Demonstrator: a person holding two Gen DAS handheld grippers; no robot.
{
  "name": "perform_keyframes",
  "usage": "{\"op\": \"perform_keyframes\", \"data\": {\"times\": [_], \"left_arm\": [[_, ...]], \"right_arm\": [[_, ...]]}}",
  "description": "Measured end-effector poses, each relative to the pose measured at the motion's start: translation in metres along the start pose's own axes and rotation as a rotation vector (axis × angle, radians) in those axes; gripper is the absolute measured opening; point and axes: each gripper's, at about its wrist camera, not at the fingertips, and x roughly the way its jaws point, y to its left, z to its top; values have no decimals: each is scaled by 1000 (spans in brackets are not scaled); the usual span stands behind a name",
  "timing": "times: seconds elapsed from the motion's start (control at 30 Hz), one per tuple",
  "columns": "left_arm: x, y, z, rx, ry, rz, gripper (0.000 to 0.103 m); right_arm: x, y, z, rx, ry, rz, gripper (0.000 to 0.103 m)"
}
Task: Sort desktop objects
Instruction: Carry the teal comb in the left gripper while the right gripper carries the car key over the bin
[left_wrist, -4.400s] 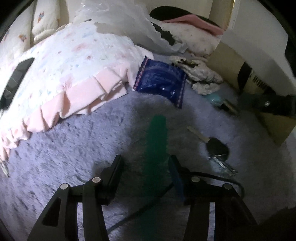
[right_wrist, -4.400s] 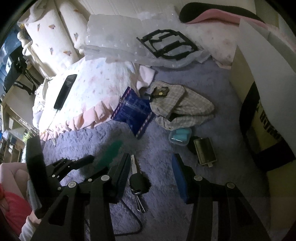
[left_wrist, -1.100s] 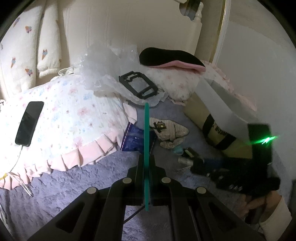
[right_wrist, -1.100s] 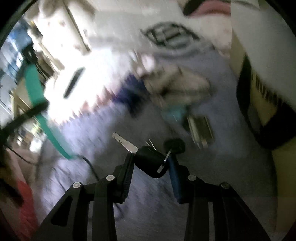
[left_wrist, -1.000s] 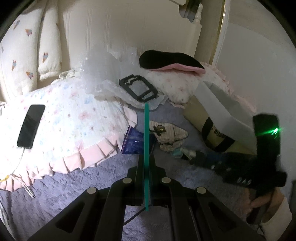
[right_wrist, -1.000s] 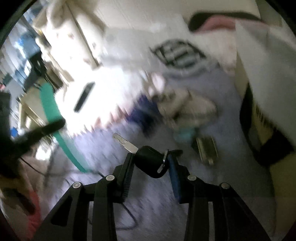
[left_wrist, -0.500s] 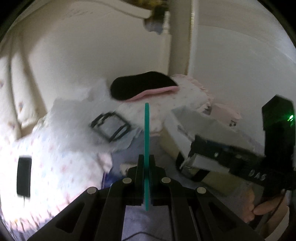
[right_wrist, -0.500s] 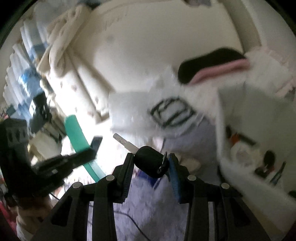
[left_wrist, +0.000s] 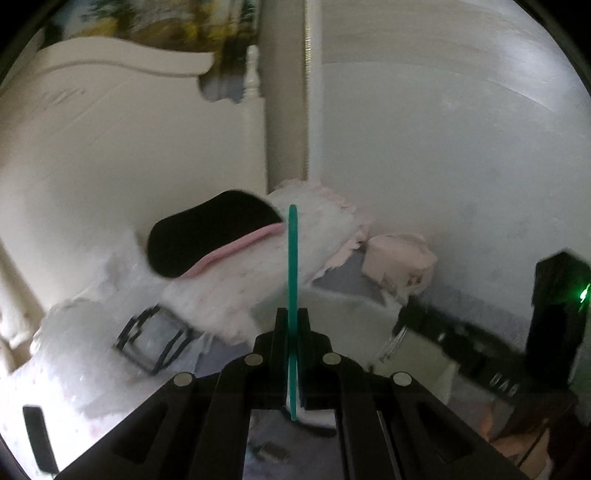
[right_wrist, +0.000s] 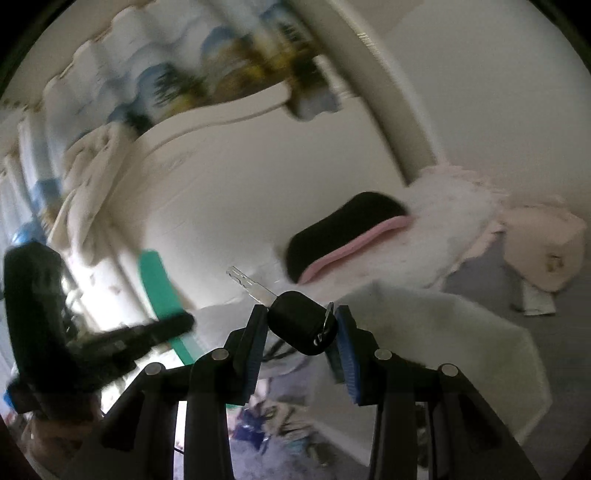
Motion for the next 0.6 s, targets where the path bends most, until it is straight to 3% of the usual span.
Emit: {"op": "perform_keyframes", "data": {"times": [0.27, 0.6], "left_arm": [[49, -44, 15, 97, 70, -45, 2], [89, -58, -19, 47, 217, -104, 2]], "right_arm": [[10, -43, -8, 109, 36, -63, 38], [19, -50, -15, 105, 78, -78, 38]]}}
